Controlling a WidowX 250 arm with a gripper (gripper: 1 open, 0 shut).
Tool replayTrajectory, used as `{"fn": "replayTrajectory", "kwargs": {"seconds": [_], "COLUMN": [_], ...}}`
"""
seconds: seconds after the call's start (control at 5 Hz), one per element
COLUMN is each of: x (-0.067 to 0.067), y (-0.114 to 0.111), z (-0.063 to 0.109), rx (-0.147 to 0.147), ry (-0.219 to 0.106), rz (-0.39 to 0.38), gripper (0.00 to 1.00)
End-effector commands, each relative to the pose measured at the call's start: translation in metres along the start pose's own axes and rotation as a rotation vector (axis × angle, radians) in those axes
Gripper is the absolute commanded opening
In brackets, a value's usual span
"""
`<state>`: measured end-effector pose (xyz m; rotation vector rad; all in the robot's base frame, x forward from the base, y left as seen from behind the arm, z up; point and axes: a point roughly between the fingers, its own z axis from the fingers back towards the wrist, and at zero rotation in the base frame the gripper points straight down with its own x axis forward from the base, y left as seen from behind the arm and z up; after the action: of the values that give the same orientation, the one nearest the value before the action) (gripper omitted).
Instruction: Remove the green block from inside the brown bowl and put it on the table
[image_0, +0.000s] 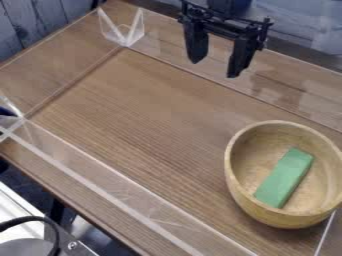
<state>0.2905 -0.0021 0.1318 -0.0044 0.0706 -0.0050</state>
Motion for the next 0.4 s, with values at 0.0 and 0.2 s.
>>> {"fn": "replayTrajectory", "kwargs": {"seconds": [0.0,0.2], "x": [-0.005,-0.010], "y": [-0.012,-0.028], "z": [-0.003,0.002], "rx": [0.007,0.025], "ry": [-0.012,0.002], "rz": [0.005,-0.104], "gripper": [1.00,1.00]}}
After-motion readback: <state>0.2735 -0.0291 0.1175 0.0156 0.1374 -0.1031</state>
